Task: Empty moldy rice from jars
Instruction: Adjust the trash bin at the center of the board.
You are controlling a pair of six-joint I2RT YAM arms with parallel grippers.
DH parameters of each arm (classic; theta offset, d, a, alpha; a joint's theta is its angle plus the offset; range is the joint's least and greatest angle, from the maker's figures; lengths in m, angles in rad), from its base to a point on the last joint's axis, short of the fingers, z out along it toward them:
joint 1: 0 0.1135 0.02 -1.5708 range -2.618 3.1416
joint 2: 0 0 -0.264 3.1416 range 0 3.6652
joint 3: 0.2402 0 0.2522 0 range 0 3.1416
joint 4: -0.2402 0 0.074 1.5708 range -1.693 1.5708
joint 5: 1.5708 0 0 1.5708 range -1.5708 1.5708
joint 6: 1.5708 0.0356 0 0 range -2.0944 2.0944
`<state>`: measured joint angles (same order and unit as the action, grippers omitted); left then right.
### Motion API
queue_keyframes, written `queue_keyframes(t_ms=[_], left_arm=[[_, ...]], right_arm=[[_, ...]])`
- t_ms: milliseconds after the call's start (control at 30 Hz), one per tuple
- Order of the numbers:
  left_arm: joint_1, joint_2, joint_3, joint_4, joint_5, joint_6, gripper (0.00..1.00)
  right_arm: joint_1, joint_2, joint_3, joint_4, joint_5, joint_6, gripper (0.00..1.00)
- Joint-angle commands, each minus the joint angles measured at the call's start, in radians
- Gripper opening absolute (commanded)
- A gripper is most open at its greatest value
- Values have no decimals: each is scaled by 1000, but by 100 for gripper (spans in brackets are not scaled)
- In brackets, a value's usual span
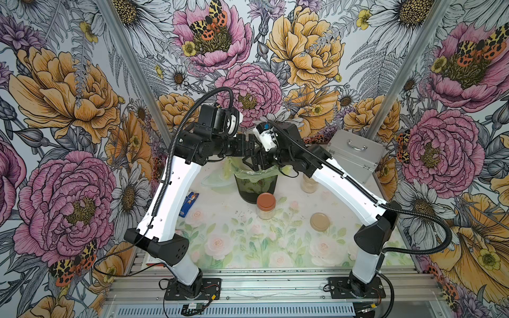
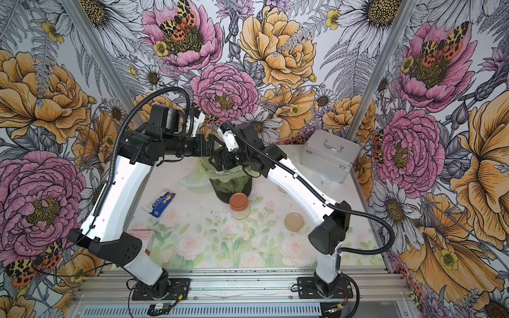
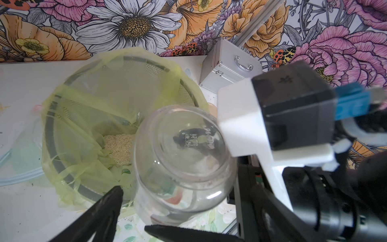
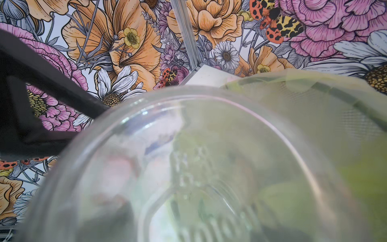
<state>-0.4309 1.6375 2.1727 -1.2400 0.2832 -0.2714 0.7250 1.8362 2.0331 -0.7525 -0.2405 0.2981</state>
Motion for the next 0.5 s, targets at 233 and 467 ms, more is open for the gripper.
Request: queue_keyframes(t_ms=[233,467], left_arm=[[25,-38,-88,11,-26,22,97],[49,-31,-85,12,-19,2,97]], right_arm=[[-6,-114,22,119,-3,-13,0],[-6,-126,25,119,16,-31,0]])
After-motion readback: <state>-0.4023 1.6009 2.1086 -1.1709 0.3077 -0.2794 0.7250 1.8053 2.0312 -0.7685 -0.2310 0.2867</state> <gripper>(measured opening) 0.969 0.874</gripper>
